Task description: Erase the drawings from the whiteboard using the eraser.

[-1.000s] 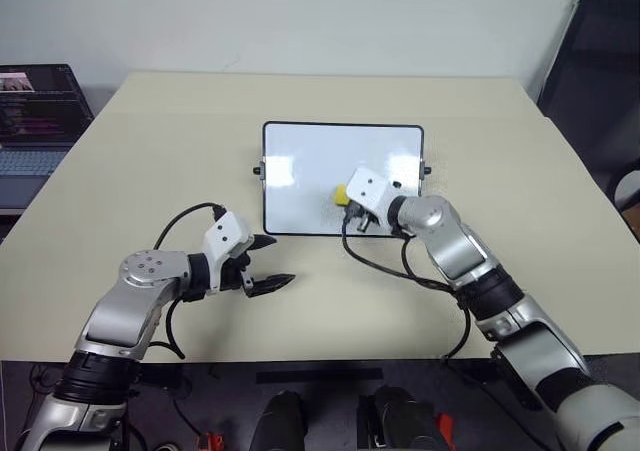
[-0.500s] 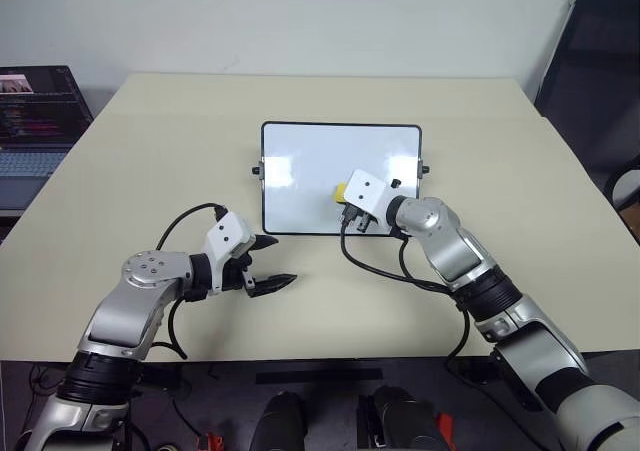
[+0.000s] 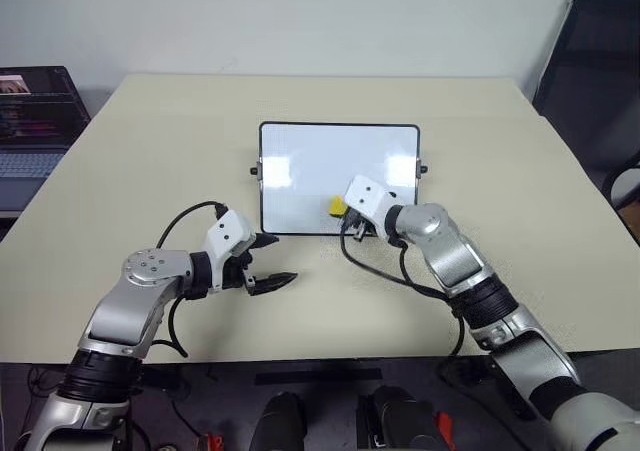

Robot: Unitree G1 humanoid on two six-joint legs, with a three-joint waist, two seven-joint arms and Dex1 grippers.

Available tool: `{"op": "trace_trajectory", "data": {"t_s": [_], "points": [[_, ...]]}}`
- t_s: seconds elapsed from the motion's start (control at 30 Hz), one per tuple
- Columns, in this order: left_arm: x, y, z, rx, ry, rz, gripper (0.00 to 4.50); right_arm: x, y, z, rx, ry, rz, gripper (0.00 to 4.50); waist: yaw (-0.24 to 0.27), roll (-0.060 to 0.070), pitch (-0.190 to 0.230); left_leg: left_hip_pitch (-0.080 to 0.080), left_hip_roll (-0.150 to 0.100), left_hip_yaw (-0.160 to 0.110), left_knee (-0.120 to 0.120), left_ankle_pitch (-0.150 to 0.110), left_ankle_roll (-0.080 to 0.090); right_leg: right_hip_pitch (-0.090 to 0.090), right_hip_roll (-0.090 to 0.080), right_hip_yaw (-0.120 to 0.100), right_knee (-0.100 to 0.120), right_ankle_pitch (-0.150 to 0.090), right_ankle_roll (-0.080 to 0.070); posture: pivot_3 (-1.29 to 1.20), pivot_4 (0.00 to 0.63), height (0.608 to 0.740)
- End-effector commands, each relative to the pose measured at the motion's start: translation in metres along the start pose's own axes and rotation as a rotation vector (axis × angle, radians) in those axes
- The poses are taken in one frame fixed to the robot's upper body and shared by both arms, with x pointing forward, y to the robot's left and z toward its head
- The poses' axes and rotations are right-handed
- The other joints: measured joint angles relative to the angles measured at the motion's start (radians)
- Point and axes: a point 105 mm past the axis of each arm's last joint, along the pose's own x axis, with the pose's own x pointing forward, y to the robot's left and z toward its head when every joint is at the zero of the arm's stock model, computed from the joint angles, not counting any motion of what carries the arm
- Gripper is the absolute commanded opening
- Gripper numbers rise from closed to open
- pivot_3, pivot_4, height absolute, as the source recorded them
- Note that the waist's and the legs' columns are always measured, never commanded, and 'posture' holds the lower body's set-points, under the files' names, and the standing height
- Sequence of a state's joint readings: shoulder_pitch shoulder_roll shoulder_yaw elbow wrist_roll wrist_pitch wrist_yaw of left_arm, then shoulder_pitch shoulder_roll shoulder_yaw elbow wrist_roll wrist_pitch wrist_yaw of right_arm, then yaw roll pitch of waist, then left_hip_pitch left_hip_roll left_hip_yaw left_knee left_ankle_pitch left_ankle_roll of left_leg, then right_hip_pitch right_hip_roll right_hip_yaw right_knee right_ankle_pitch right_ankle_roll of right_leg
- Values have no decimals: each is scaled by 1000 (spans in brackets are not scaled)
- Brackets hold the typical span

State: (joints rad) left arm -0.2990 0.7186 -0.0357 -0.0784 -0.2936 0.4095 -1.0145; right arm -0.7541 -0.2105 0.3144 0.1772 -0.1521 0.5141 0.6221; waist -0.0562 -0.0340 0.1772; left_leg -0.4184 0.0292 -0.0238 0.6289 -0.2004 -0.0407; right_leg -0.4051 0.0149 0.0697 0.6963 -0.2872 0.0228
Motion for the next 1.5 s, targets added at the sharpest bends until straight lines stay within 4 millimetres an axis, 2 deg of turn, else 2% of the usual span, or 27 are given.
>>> {"op": "trace_trajectory", "data": {"t_s": [0.03,0.2,0.37,0.4,0.5,0.67,0.87,1.13,1.47,1.5], "points": [[4,-3,32,91,-85,-24,4500,-24,-20,22,110,-115,-95,994,5,0,0,-1,0,0,0,0,0,0,0,0,0,0,0,0,150,740],[16,-15,56,151,-143,-95,4500,-66,-24,9,298,-143,-173,994,22,0,0,-4,-1,-2,-1,0,0,0,-1,-2,-4,1,-1,0,150,740],[27,-29,63,205,-154,-189,4500,-110,-18,-21,428,-90,-281,994,22,0,0,-5,-1,-2,-1,-1,0,-1,0,-1,-5,0,0,0,150,740],[29,-32,63,216,-149,-207,4500,-115,-16,-24,447,-81,-295,994,20,0,0,-5,-1,-2,-1,-1,0,-1,0,-1,-5,-1,1,0,150,740],[47,-49,65,231,-164,-301,4500,-131,-15,-53,499,17,-429,994,20,0,0,-4,-1,-2,-1,-1,0,0,1,-1,-5,-1,2,0,150,740],[73,-57,66,294,-155,-394,4500,-141,-25,-86,592,127,-581,994,17,0,0,-3,-2,0,1,0,0,0,1,0,-5,-1,3,0,150,740],[99,-62,89,339,-214,-448,4500,-148,-46,-98,627,143,-701,994,16,0,0,-3,-3,1,0,0,0,0,2,1,-5,-1,3,0,150,740],[112,-57,108,339,-237,-445,4500,-152,-55,-108,650,151,-743,994,15,0,0,-4,-3,0,-1,0,0,0,2,0,-6,-1,3,0,150,740],[114,-59,109,340,-234,-442,4500,-153,-68,-123,655,164,-762,994,12,0,0,-4,-3,0,-1,0,0,0,2,0,-6,-1,3,0,150,740],[114,-60,109,338,-234,-442,4500,-153,-68,-124,655,164,-763,1344,12,0,0,-4,-3,0,-1,0,0,0,2,0,-6,-1,3,0,150,740]]}}
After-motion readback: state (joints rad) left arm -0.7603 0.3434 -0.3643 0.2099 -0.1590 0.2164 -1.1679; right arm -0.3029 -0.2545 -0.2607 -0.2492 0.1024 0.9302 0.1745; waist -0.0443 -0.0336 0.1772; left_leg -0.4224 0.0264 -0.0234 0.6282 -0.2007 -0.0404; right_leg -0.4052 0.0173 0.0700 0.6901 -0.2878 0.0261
